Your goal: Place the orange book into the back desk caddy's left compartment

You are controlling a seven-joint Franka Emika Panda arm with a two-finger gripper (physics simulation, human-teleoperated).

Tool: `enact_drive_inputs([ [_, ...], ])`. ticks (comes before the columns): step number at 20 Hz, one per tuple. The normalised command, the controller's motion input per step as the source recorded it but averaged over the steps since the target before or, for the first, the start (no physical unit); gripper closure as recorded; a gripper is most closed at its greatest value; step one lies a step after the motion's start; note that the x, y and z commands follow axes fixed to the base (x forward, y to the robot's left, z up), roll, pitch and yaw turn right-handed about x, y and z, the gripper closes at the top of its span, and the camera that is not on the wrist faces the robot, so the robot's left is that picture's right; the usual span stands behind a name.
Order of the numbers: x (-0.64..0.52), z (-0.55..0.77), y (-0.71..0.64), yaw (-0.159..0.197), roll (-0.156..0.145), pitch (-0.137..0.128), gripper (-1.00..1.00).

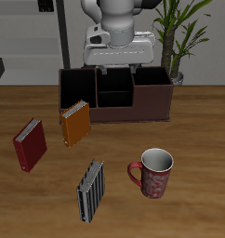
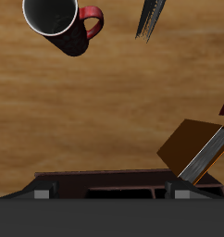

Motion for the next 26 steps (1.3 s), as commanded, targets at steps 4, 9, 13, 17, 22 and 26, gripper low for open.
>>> enact_drive_inputs([
  [4, -0.06, -0.05, -0.08, 0.054, 0.015, -0.045, -1.0],
  [9, 0.05, -0.07, -0.41, -0.027, -0.011, 0.004, -1.0],
  [13, -0.07, 0.05, -0.68, -0.153, 0.006, -0.067, -1.0],
  [17, 0.02, -0.04, -0.67, -0.176, -0.071, -0.072, -1.0],
  [22, 0.09, -0.12, -0.48, -0.102, -0.083, -0.005, -1.0],
  [26, 0.07, -0.21, -0.38, -0.076, -0.075, -0.015, -1.0],
])
